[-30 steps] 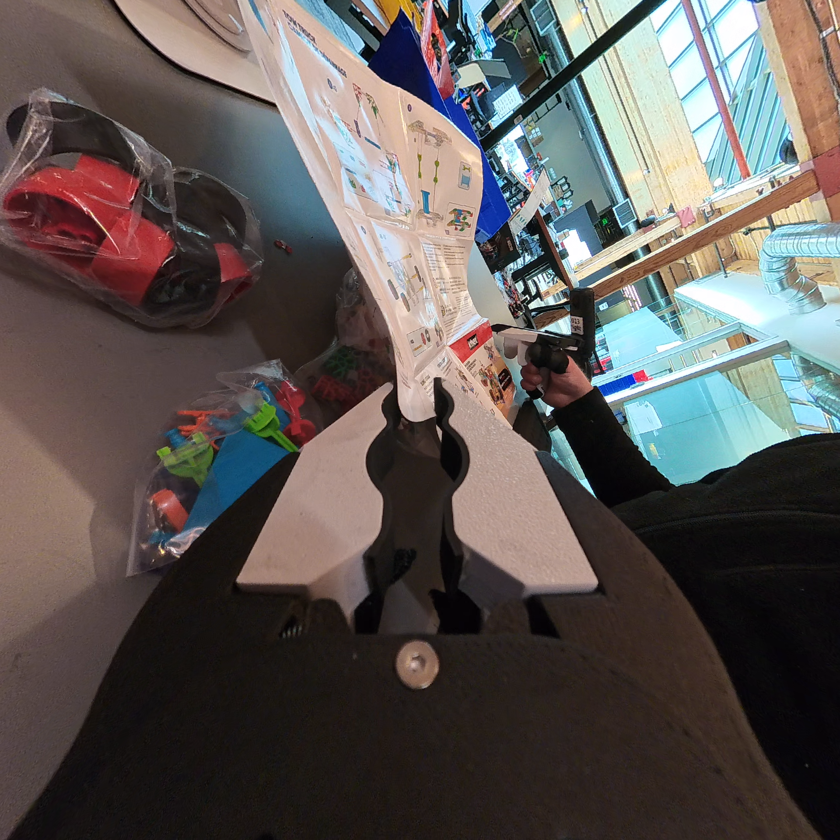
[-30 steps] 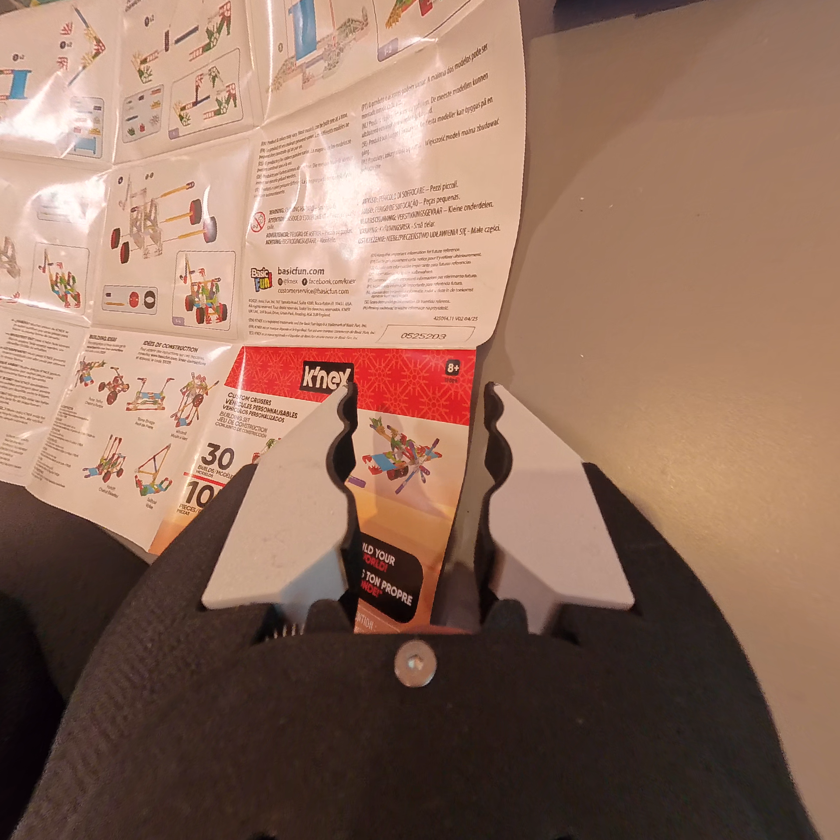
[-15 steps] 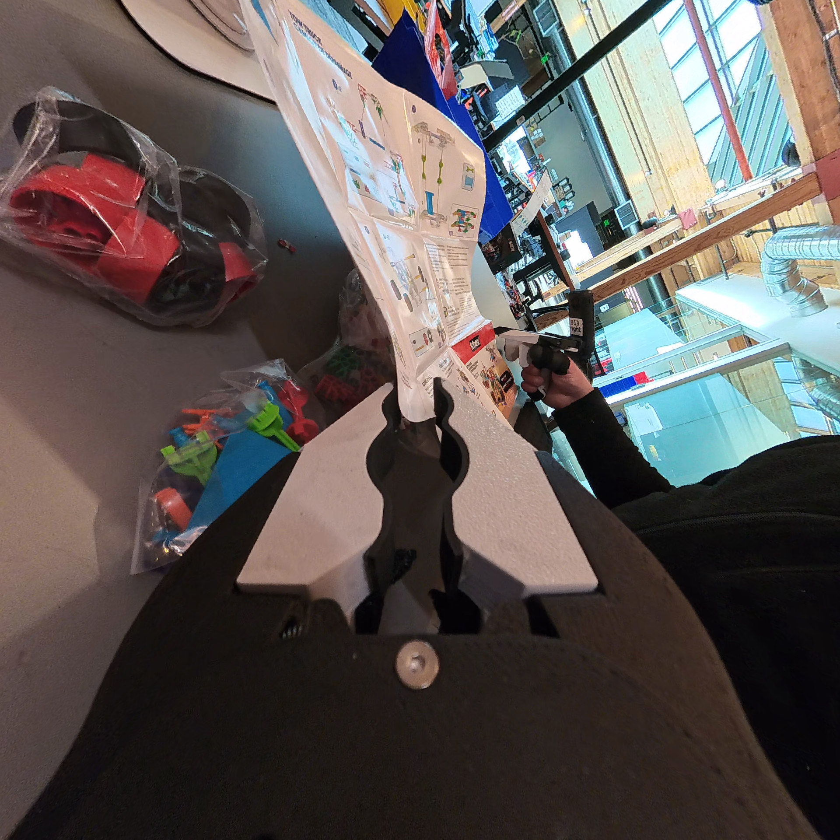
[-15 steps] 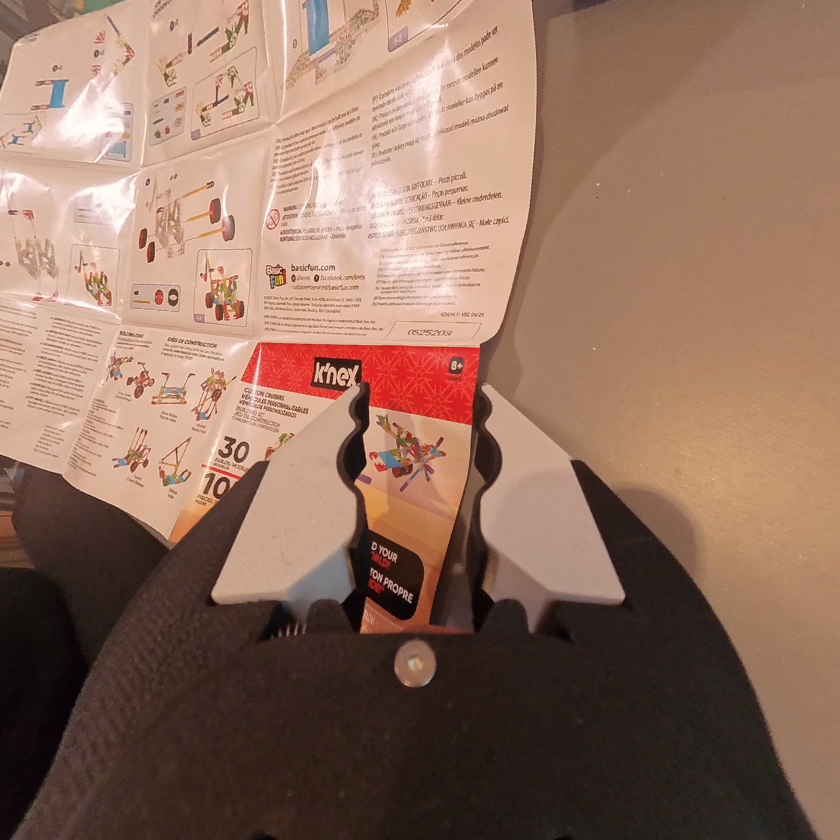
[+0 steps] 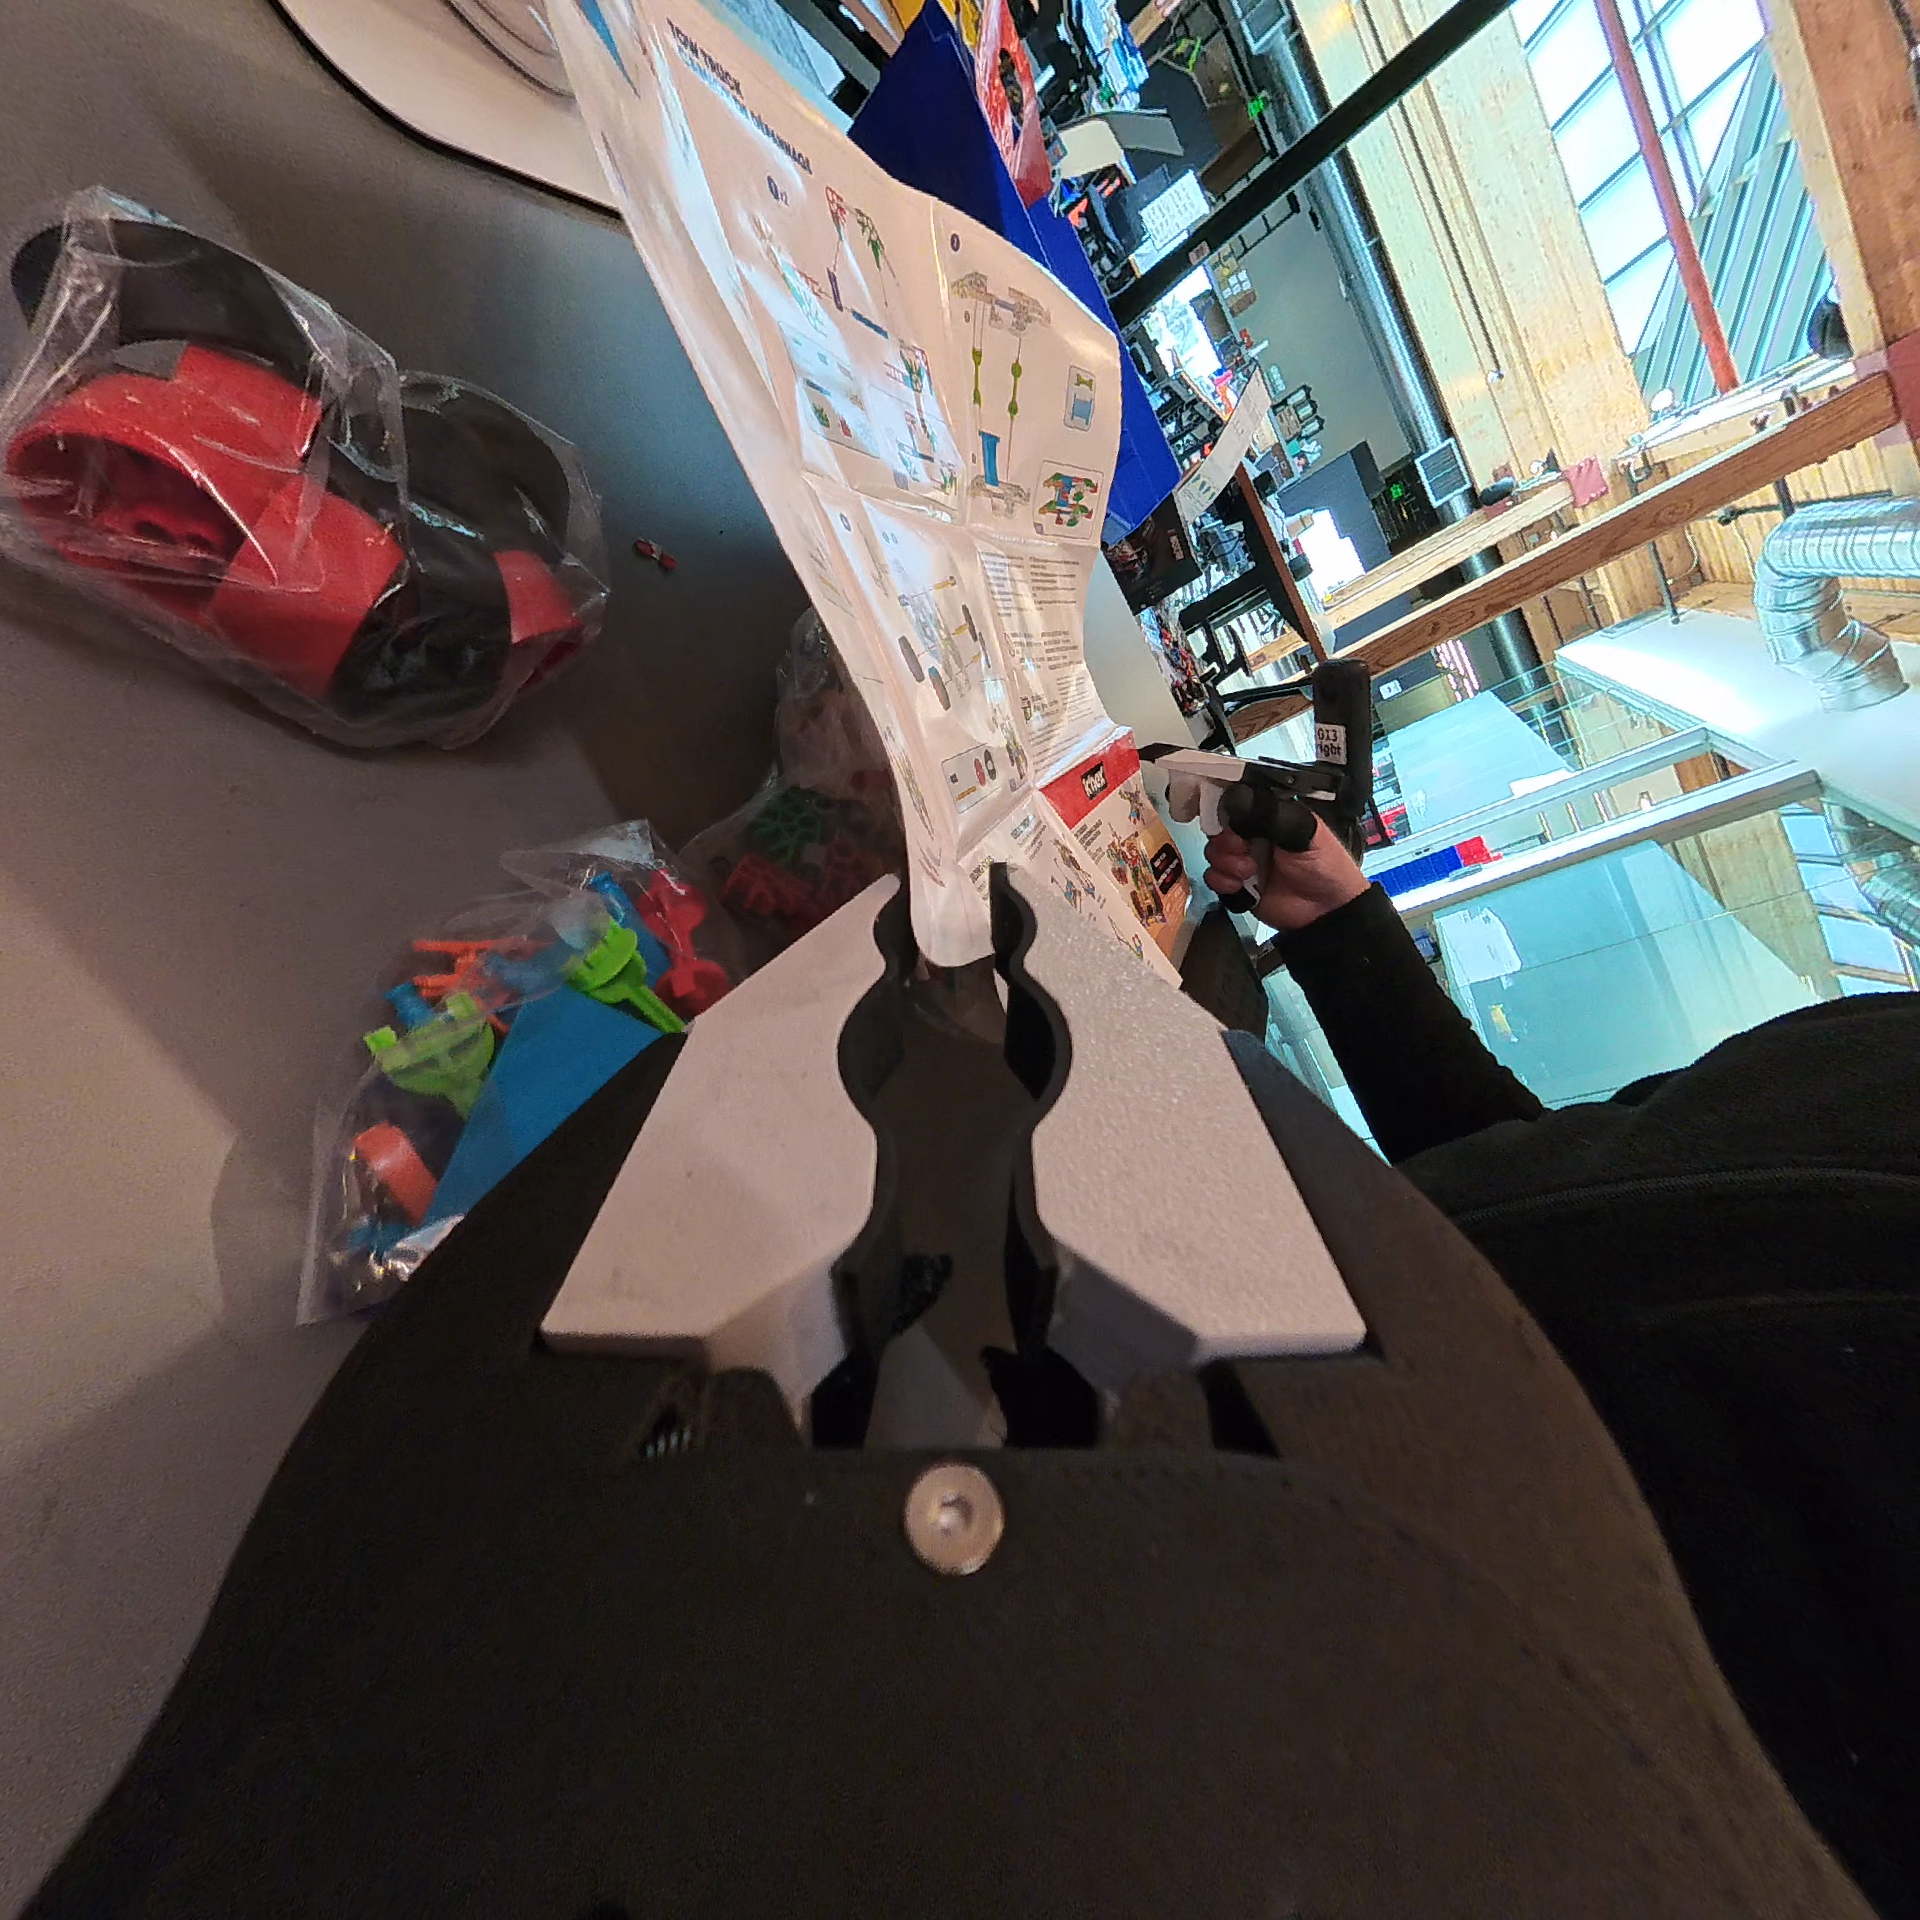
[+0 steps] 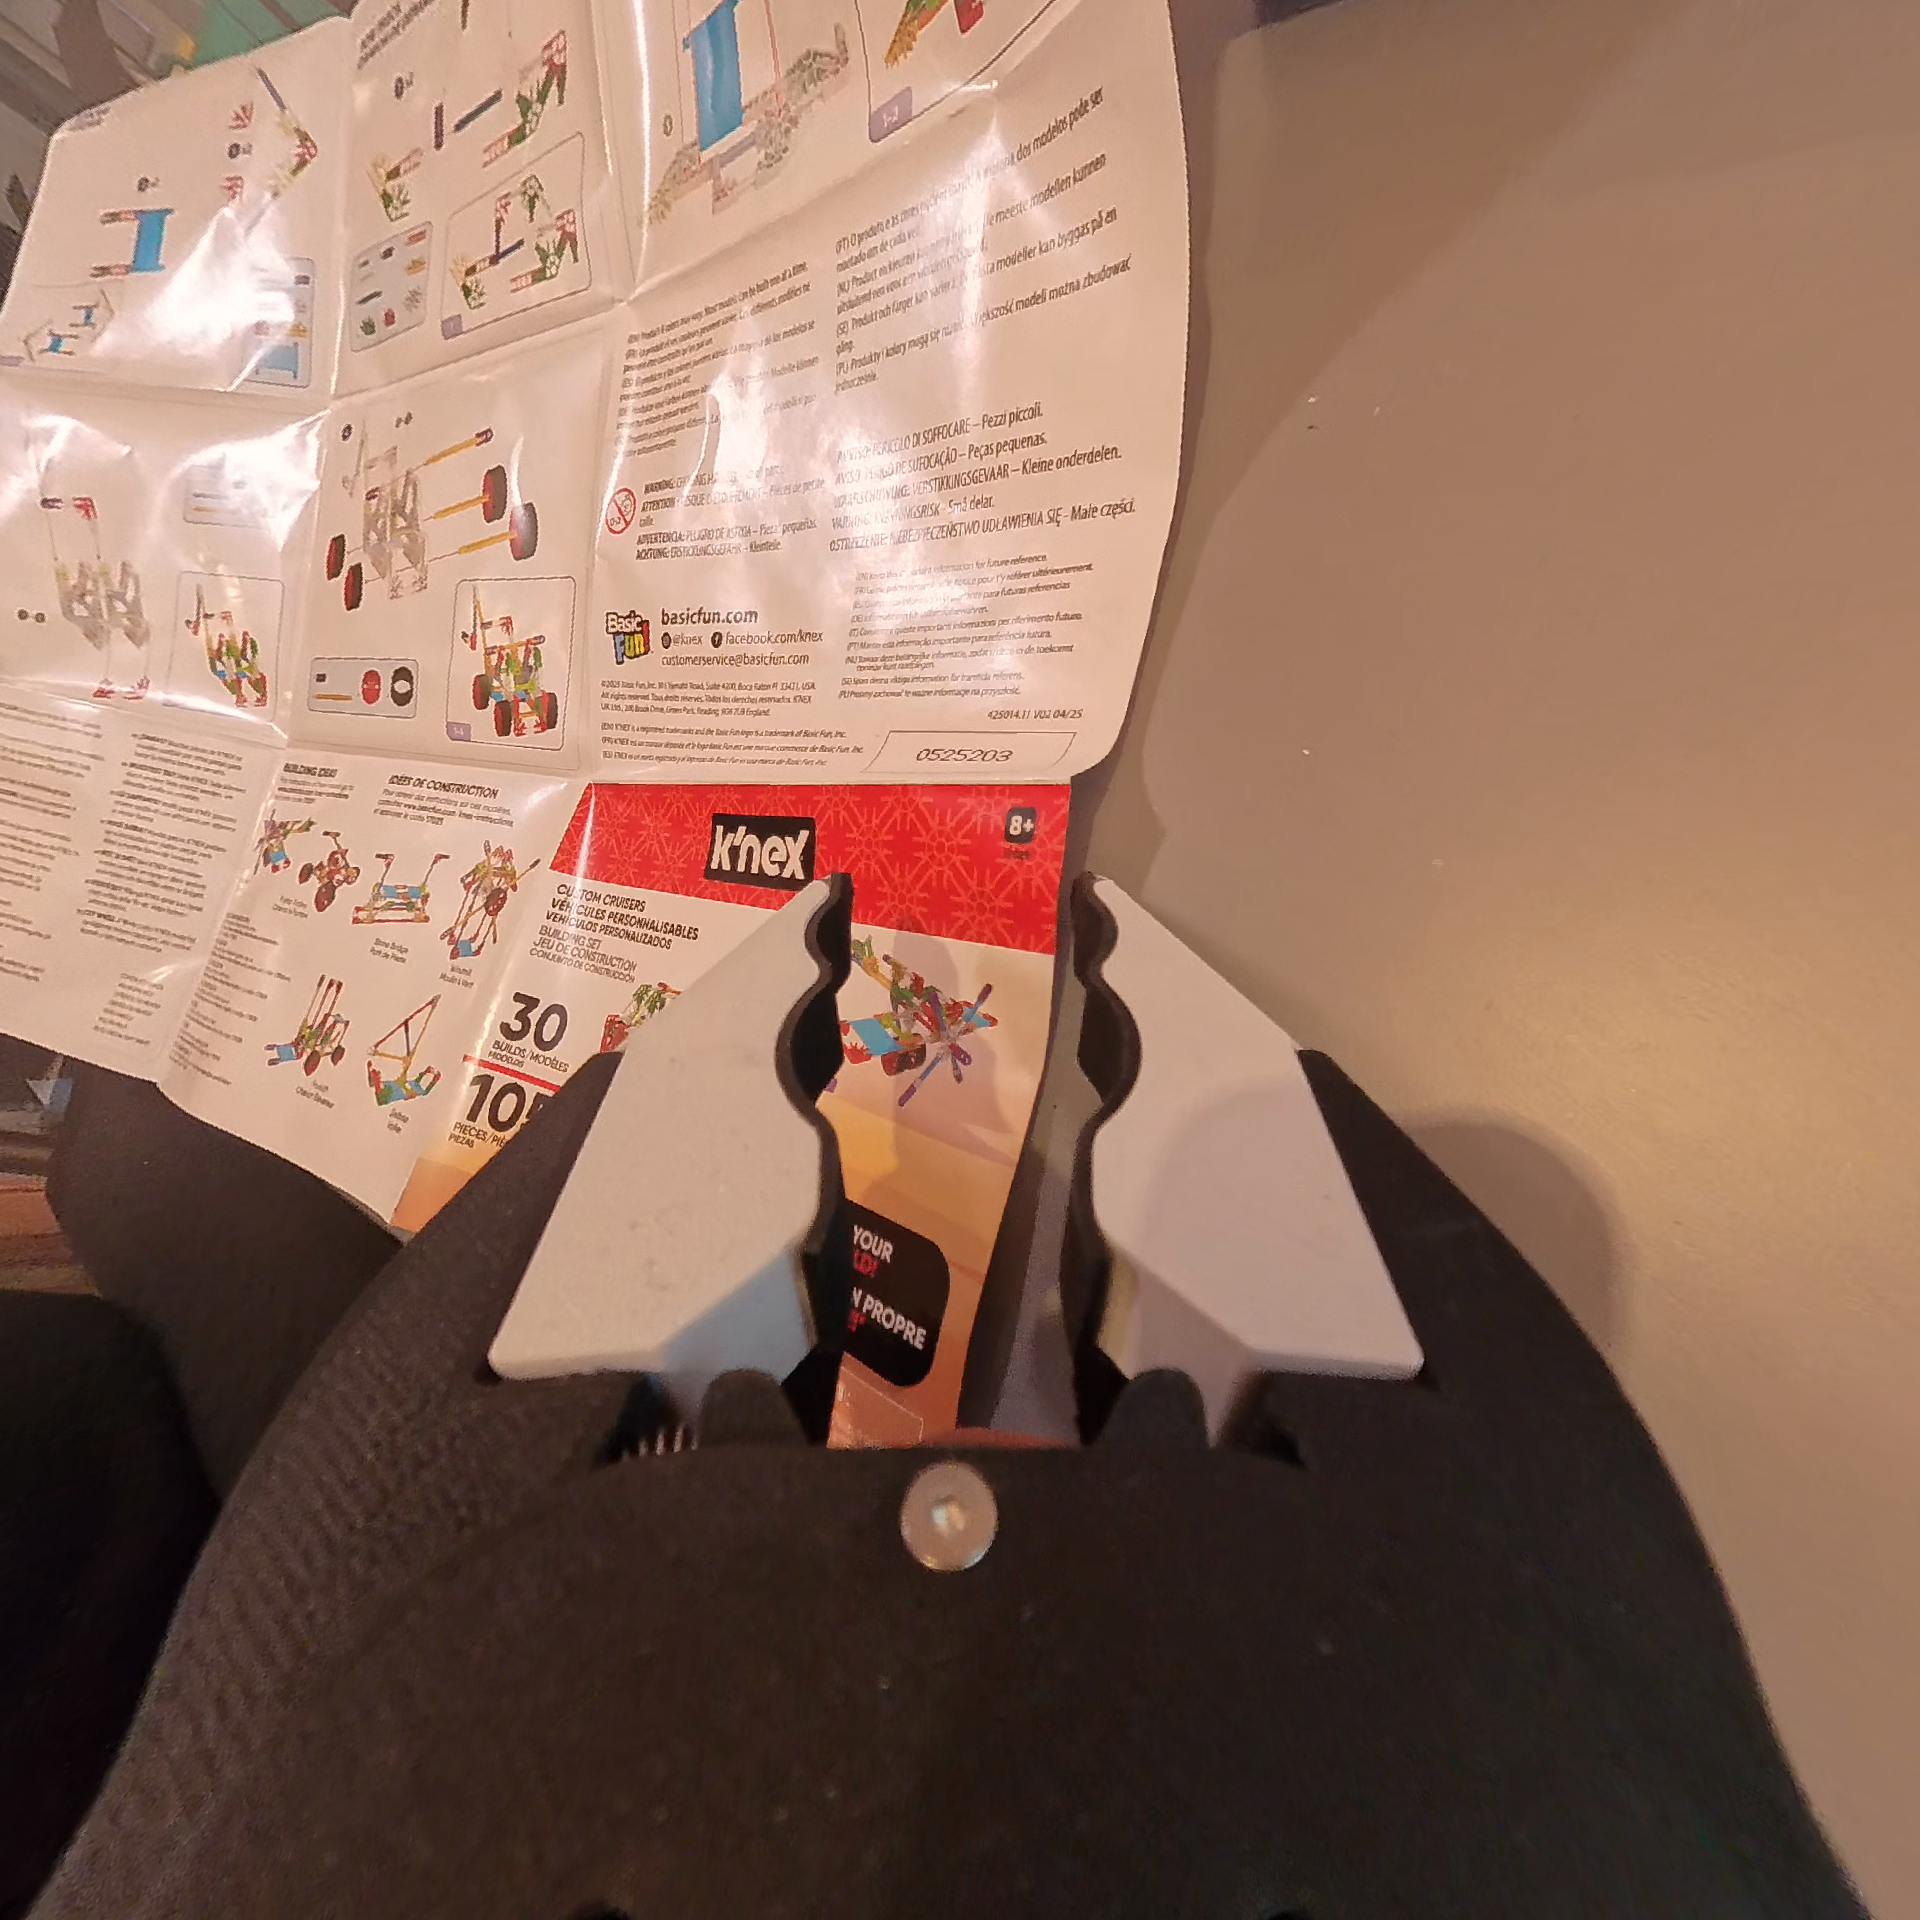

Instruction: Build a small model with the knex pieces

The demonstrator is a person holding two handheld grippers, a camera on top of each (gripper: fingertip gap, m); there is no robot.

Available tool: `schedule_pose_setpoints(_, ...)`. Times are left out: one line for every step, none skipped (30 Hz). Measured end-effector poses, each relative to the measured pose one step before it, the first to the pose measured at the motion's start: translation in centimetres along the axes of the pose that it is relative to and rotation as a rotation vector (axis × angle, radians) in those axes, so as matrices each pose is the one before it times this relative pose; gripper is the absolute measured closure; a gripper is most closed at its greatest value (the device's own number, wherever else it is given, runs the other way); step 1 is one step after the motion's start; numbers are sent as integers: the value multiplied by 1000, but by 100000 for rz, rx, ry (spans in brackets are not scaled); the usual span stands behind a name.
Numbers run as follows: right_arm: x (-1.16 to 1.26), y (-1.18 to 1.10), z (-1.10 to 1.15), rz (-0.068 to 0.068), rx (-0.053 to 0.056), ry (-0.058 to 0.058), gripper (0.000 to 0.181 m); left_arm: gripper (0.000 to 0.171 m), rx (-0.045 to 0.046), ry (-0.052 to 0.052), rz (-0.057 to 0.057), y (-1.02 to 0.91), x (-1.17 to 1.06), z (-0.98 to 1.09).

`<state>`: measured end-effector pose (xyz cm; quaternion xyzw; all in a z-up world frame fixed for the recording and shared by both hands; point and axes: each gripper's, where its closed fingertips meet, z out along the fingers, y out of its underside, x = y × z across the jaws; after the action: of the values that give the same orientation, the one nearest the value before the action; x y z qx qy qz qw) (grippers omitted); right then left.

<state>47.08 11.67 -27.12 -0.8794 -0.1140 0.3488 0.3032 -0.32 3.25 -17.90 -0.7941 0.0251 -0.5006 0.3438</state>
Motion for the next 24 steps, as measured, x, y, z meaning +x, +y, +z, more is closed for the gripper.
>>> schedule_pose_setpoints(91,36,-45,242,-31,174,140,160,-110,-24,-2,-1,-5,24)
schedule_pose_setpoints(53,46,-29,165,-160,-10,140,160,-122,-83,-28,9,-32,20)
schedule_pose_setpoints(12,66,-10,188,-259,-169,140,161,-118,-74,-37,13,-13,21)
schedule_pose_setpoints(7,89,27,235,-403,-203,140,161,-99,-44,-37,0,-18,19)
schedule_pose_setpoints(-14,104,32,145,-394,-241,141,161,-106,-39,14,0,4,17)
schedule_pose_setpoints(-46,76,46,145,-255,-500,142,161,-111,-58,30,6,-8,19)
schedule_pose_setpoints(-87,47,30,356,-99,-805,143,161,-107,-41,-5,3,-8,11)
schedule_pose_setpoints(-79,40,51,450,-23,-811,143,161,-87,-39,-26,-3,-11,4)
schedule_pose_setpoints(-26,19,21,322,58,-455,144,161,-14,-98,-34,-19,-29,-7)
schedule_pose_setpoints(20,-2,-9,197,75,-162,145,161,-26,-118,-34,0,-37,-23)
schedule_pose_setpoints(6,-18,-9,202,35,-279,146,161,-29,-170,-9,-10,-37,-13)
schedule_pose_setpoints(4,-7,-13,279,53,-314,147,161,-2,-94,-83,4,-44,-3)
schedule_pose_setpoints(22,-1,-9,244,-104,-211,148,161,94,-63,-132,-5,-38,-10)
schedule_pose_setpoints(21,13,-18,53,-131,-164,149,161,101,-19,-123,0,-22,7)
schedule_pose_setpoints(-2,-8,-25,-6,-7,-245,150,161,137,32,-101,-8,-22,2)
schedule_pose_setpoints(-10,-18,-33,140,158,-392,150,162,126,16,-131,4,-13,4)
schedule_pose_setpoints(-31,-25,-52,301,321,-550,151,162,69,-125,-111,1,-43,-3)
schedule_pose_setpoints(-28,-41,-59,394,464,-677,152,162,11,-135,-53,20,-40,-4)
schedule_pose_setpoints(-37,-44,-75,414,493,-703,153,162,21,-117,-45,5,-34,-1)
schedule_pose_setpoints(-23,-46,-75,395,440,-637,154,162,52,-127,-56,6,-36,-12)
schedule_pose_setpoints(10,-56,-63,344,456,-402,156,162,51,-97,-68,10,-32,12)
schedule_pose_setpoints(90,-126,-61,227,780,290,157,162,-158,-77,-3,45,-24,13)
schedule_pose_setpoints(164,-177,-55,-87,1091,993,155,162,-240,-176,72,67,-34,48)
schedule_pose_setpoints(173,-158,-27,-402,720,1230,154,162,-111,7,-90,51,-10,52)
